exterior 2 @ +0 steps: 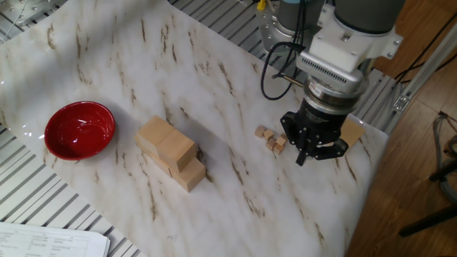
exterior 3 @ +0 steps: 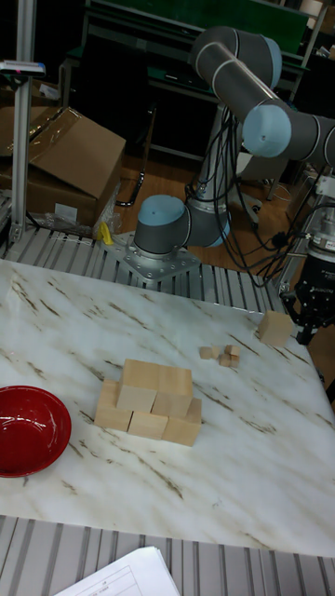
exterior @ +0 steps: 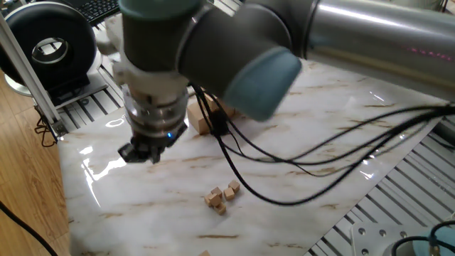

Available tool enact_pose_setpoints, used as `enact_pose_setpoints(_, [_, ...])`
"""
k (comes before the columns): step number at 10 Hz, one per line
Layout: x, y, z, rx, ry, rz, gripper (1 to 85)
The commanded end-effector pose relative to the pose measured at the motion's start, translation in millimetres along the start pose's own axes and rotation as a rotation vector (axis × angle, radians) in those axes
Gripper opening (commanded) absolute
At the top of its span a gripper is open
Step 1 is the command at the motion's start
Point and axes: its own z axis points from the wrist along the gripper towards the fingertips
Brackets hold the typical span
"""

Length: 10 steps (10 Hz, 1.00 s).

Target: Stack the blocks into a pyramid shape

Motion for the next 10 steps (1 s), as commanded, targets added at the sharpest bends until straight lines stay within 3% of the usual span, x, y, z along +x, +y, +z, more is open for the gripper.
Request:
enact_pose_setpoints(1, [10.8, 5.8, 4.5, -0.018, 0.004, 0.018, 1.3])
enact_pose_setpoints(2, [10.0, 6.6, 4.5, -0.021, 0.001, 0.022, 1.3])
enact_pose_setpoints(4, [-4.7, 12.7, 3.9, -0.046, -0.055, 0.049, 1.3])
enact_pose_setpoints(5, [-2.3, -10.8, 4.0, 0.047, -0.046, -0.051, 1.3])
enact_pose_setpoints(6, [7.3, -24.0, 3.3, 0.098, -0.003, -0.136, 1.3])
enact_pose_setpoints(8, [15.4, -24.8, 3.2, 0.097, 0.033, -0.237, 1.3])
enact_pose_setpoints(9, [11.2, -27.7, 2.9, 0.11, 0.017, -0.211, 1.3])
enact_pose_setpoints(10, [-0.7, -35.1, 1.8, 0.144, -0.024, -0.233, 1.3])
